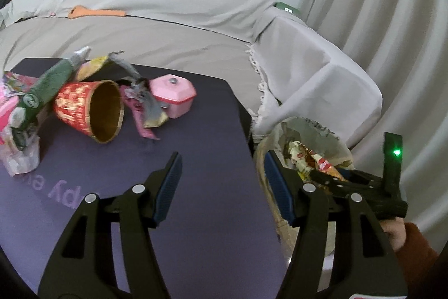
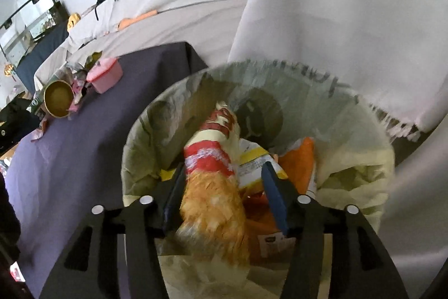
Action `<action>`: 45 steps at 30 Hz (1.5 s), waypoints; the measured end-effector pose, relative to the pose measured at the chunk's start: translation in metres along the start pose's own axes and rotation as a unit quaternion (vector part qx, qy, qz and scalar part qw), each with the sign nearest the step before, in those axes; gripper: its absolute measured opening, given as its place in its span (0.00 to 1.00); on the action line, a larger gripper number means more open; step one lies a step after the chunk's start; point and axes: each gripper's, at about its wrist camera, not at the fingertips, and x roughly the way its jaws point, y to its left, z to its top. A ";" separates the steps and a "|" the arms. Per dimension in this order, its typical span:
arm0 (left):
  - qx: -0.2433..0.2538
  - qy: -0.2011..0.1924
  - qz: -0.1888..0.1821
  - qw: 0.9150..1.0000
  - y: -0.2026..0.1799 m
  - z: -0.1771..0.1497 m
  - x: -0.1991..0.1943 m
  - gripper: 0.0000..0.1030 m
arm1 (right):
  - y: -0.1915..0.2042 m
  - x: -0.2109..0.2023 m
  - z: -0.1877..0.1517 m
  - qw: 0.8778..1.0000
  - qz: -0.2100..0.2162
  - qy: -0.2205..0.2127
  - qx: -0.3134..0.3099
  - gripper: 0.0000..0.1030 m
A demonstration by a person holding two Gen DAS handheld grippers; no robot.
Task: Collect trash
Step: 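Lower the patterned wrapper into the trash bag and open the right tool, then move both tools back toward the green tube and pink items on the table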
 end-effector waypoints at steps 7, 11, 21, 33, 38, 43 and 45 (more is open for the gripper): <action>-0.009 -0.031 0.027 0.999 0.034 -0.002 -0.032 0.58 | 0.000 -0.029 0.007 0.999 -0.009 -0.035 0.004 0.53; -0.030 -0.051 0.048 0.997 0.062 -0.001 -0.052 0.58 | 0.010 -0.049 0.012 0.998 -0.002 -0.060 -0.007 0.57; -0.051 -0.099 0.112 0.987 0.135 0.014 -0.092 0.58 | 0.096 -0.052 0.025 0.991 0.097 -0.069 -0.053 0.58; -0.002 -0.033 0.103 0.994 0.168 0.039 -0.042 0.58 | 0.185 0.023 0.026 0.984 0.124 0.007 -0.128 0.58; 0.001 -0.009 0.098 0.995 0.171 0.044 -0.020 0.58 | 0.185 0.036 0.035 0.985 0.134 0.028 -0.104 0.58; -0.025 0.002 0.046 0.999 0.183 0.059 -0.022 0.58 | 0.181 0.043 0.048 0.985 0.132 0.032 -0.102 0.58; -0.018 0.014 0.033 0.999 0.186 0.067 -0.018 0.58 | 0.180 0.046 0.051 0.985 0.140 0.032 -0.092 0.58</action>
